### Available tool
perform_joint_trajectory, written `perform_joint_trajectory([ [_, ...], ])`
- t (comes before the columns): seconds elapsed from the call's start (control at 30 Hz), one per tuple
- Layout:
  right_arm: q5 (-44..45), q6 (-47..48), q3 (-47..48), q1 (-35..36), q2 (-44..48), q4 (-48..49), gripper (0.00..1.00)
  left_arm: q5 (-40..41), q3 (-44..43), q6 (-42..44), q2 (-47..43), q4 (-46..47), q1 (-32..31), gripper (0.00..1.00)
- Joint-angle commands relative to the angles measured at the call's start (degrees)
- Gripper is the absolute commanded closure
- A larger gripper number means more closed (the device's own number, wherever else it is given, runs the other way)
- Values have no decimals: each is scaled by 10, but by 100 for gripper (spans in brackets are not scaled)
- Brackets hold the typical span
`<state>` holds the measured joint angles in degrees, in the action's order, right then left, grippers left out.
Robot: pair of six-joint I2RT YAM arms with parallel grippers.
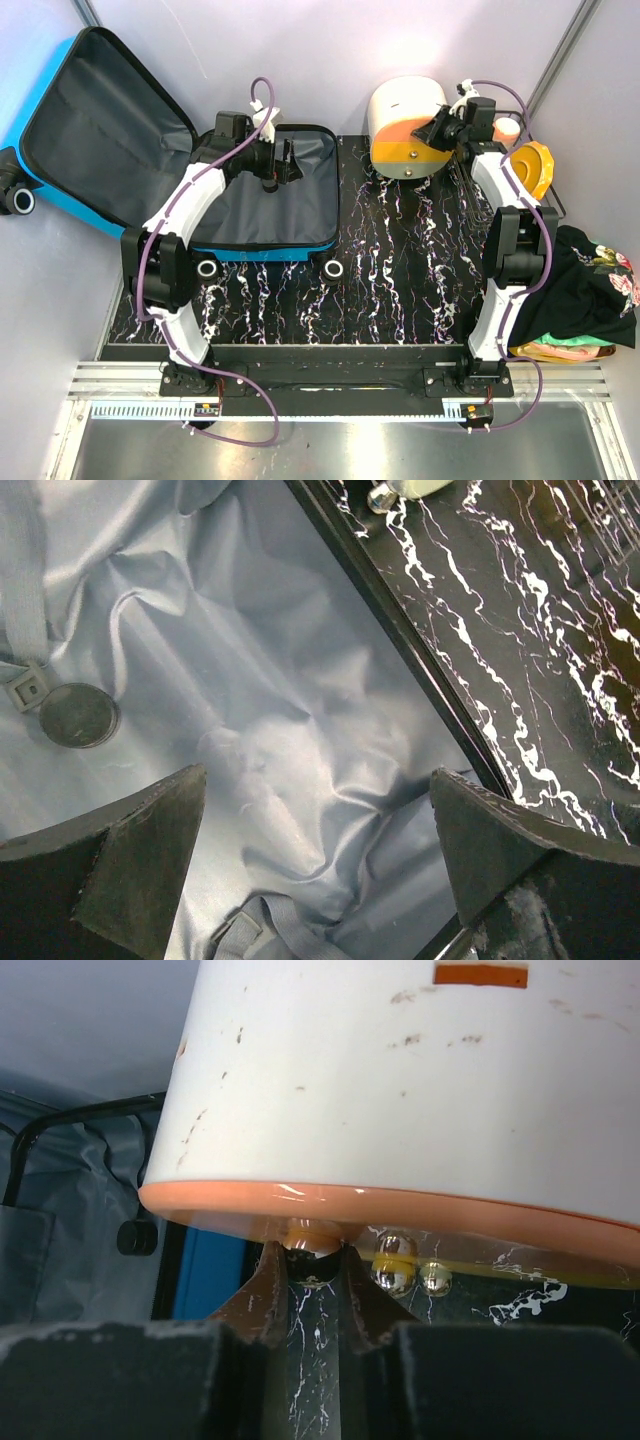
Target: Open, take out, and arrange the luggage
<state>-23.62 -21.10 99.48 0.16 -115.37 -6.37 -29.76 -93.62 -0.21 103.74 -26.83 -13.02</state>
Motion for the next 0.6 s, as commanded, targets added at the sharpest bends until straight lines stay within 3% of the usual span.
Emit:
perform_joint_trajectory([
  [0.0,-20,4,-23,3,37,23,94,0,-38,-33,16,39,24,3],
  [0.23,-25,4,-155,2,151,2,99,66,-110,-21,95,15,57,3],
  [0.4,-14,10,-212,2,202,-8,89,93,-153,-12,160,4,63,2],
  [0.43,-12,11,-213,2,204,-12,82,104,-167,-13,169,3,64,2],
  [0.47,-11,14,-214,2,205,-13,57,109,-174,-13,188,1,64,1],
  [0.57,-8,21,-206,2,210,-22,29,122,-195,-15,220,-2,64,1],
])
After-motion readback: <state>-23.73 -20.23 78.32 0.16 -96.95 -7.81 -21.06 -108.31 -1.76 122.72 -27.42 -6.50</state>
